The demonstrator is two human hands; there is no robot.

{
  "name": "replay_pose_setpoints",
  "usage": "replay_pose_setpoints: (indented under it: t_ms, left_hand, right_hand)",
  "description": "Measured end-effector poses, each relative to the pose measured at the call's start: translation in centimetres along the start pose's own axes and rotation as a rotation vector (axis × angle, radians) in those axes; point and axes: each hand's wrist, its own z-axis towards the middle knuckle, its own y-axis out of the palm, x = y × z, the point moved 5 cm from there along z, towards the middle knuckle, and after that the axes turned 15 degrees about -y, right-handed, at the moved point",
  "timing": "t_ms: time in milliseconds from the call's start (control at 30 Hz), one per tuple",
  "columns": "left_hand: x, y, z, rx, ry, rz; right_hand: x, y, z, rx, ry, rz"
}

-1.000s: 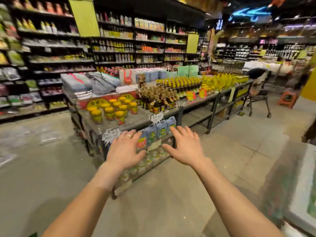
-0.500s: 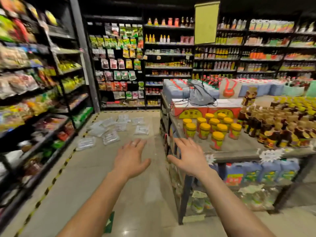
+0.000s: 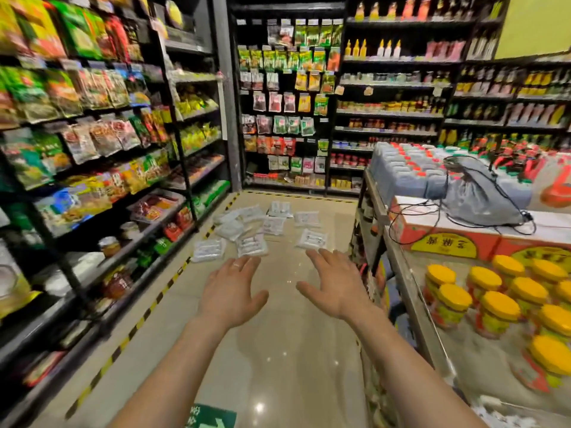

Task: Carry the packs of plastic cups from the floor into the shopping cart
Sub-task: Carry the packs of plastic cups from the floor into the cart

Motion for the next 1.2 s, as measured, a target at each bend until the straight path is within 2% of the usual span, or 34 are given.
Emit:
replay_pose_setpoints:
  t_ms: [267,633,1000,1200]
  left_hand:
    - [-8.7,3.4,19.5,0.013,-0.050,0.003]
    - [-17.9,4.0,45.8,0.018,-0.003,0.103]
    - [-22.1,10.4,72.5,-0.010,-0.017,0.155]
    - [-22.8,11.8,88.6,-0.027,-0.026,0.159]
  right_hand:
    - [1.6,6.5,21.5,-0.037,-0.053,-0.054]
    - [2.7,9.8,48.6,-0.030,-0.023,0.010]
    - [12.2,16.1,75.2,-0.009,-0.004,0.024]
    - [17.3,16.9,90.8,-0.015,-0.036,0.069]
